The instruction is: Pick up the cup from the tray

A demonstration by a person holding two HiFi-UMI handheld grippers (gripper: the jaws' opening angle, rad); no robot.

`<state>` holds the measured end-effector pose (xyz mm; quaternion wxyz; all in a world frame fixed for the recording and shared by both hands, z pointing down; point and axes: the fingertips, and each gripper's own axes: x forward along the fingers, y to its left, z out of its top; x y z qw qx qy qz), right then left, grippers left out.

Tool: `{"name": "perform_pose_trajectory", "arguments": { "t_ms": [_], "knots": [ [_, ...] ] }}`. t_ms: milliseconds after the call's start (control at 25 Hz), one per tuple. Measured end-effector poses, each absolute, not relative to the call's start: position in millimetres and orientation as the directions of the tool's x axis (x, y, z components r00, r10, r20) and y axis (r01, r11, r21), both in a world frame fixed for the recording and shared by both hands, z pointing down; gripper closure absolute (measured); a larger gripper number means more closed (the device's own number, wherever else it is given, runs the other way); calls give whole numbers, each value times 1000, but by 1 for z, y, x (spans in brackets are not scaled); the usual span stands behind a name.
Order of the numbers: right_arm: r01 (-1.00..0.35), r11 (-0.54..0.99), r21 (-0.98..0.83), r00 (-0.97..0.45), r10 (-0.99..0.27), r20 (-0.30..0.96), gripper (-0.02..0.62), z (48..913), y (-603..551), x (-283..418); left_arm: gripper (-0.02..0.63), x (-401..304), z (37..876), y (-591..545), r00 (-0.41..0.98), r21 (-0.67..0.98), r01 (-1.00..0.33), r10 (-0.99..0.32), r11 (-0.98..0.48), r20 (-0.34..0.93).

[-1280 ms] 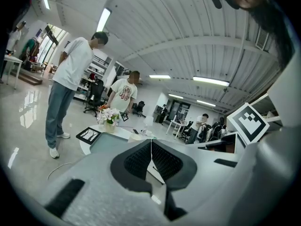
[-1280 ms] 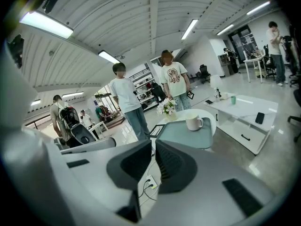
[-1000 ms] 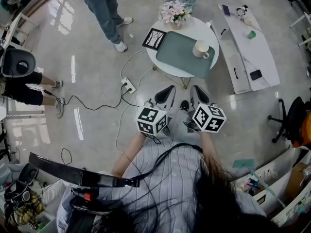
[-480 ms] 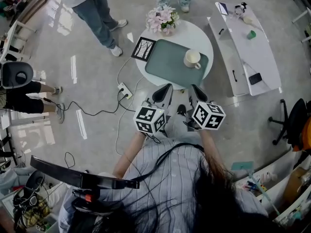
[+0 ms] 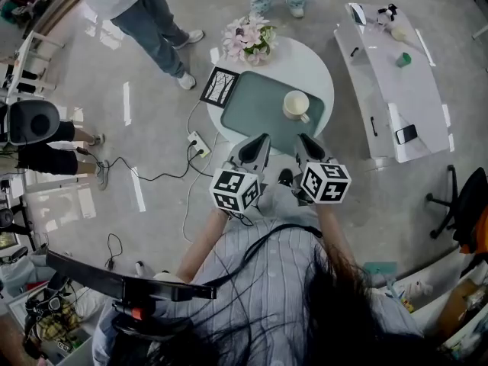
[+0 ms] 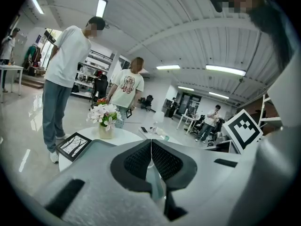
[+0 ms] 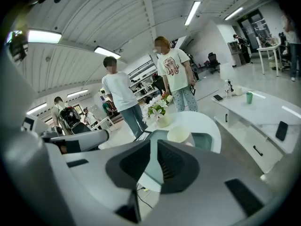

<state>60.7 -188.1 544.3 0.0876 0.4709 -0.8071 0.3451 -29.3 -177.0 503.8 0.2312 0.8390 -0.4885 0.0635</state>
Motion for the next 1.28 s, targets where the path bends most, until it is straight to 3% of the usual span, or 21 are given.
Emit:
{"name": "perform_pose_trajectory", "arguments": {
  "t_ms": [560,720,800,1280],
  "knots": [
    [-818,405,-409,-575,-620,535,542,577,-226,80,591,-11,512,-221,481,316,-868,-805,-382,347],
    [-791,430,-435,-611,-597,520,401,581,-233,72,591,-13,508,-231,482,306,-869,-804,-389,348],
    [-787,441,-432,-616,-585,527,360,586,-236,69,591,-14,510,-234,485,306,-868,-799,-391,356],
    [-838,484,-252,-506,-517,690,219,641,-267,65,591,-14,530,-272,544,311,-837,-735,-449,404]
  ]
}}
